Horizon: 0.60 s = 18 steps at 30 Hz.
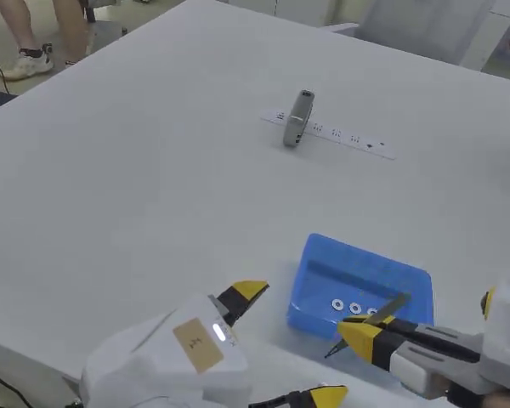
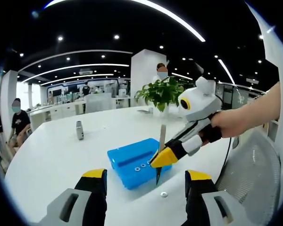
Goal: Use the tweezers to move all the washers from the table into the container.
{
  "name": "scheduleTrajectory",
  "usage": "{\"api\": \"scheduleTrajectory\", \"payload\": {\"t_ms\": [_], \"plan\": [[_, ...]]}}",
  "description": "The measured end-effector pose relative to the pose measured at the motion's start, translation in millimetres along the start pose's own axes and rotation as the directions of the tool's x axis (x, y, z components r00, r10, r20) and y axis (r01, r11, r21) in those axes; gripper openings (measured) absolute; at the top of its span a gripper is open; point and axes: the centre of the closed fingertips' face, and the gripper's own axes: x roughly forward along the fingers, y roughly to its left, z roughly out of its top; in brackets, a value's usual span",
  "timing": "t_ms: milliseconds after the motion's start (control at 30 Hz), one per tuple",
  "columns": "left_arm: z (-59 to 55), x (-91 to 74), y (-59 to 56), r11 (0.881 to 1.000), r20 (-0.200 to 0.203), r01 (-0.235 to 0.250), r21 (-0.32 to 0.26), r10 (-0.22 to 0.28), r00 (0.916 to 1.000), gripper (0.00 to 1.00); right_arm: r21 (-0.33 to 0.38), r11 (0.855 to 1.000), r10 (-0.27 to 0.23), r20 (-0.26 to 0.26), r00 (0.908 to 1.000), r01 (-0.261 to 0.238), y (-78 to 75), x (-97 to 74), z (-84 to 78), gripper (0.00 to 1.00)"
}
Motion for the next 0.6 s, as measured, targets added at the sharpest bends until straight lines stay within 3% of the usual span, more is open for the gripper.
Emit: {"api": "scheduleTrajectory", "payload": {"t_ms": [200, 400, 500, 600], "plan": [[-1.0, 0.1, -0.3, 1.000, -0.004, 0.001, 0.004, -0.001, 1.0000, 0.67, 0.003, 1.000, -0.020, -0.055, 0.9983, 0.020, -5.4, 4.8, -25.7, 0.04], [-1.3, 0.2, -1.0, 1.000, -0.007, 0.004, 0.006, -0.004, 1.0000, 0.67, -0.033, 0.999, -0.020, -0.093, 0.9954, 0.017, -2.8, 6.5, -35.7, 0.04], [-1.4, 0.3, -1.1, 1.000, -0.008, 0.005, 0.007, -0.005, 1.0000, 0.67, -0.071, 0.997, -0.021, -0.089, 0.9958, 0.015, 0.7, 5.9, -35.4, 0.04], [-1.7, 0.3, -0.9, 1.000, -0.010, 0.004, 0.007, -0.004, 0.9999, 0.67, -0.212, 0.977, -0.023, -0.108, 0.9938, 0.000, 4.0, 5.7, -36.8, 0.04]]}}
